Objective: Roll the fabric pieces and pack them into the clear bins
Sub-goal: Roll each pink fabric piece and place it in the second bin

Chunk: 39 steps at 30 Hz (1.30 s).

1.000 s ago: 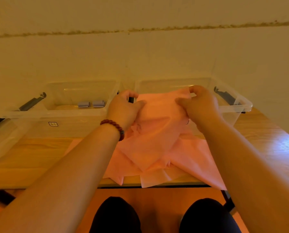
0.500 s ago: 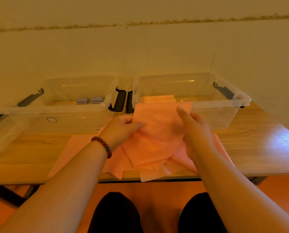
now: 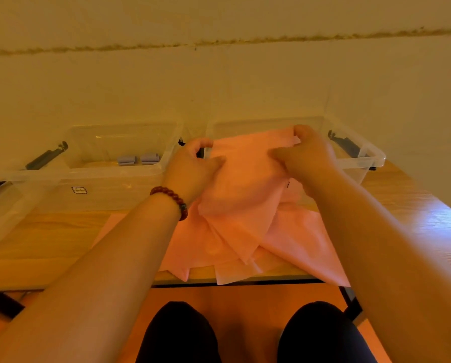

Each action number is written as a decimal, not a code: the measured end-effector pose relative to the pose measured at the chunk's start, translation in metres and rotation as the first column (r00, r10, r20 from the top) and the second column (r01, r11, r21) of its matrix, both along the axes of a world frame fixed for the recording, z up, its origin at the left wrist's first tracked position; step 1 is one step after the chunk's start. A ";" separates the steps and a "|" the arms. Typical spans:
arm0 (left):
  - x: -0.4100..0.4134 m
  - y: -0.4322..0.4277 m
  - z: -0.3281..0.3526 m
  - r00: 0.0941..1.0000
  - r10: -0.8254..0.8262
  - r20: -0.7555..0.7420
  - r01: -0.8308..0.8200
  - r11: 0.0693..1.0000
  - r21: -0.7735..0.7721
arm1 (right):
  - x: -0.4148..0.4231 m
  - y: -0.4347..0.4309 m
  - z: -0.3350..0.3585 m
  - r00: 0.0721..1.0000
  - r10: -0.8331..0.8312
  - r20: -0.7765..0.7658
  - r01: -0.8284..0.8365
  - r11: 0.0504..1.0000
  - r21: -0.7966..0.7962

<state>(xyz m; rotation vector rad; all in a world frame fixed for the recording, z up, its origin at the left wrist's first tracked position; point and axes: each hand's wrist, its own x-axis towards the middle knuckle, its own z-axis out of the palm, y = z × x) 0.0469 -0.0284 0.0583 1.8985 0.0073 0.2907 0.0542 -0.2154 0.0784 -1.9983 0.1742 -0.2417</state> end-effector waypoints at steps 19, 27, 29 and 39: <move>-0.033 0.021 -0.029 0.900 -0.371 -0.229 0.286 0.899 -0.332 | -0.049 0.004 -0.057 0.986 0.145 -0.086 -0.072 0.824 0.562; -0.026 0.003 -0.011 0.927 -0.352 -0.129 0.320 0.922 -0.219 | -0.021 0.001 -0.013 0.985 0.151 0.081 -0.170 0.799 0.577; -0.022 0.001 -0.008 0.954 -0.297 -0.048 0.266 0.908 -0.325 | -0.018 -0.003 -0.009 0.979 0.196 0.062 -0.195 0.781 0.593; -0.016 0.002 -0.001 0.891 -0.447 -0.072 0.400 0.852 -0.337 | -0.020 -0.007 -0.008 0.946 0.293 0.138 -0.266 0.463 0.845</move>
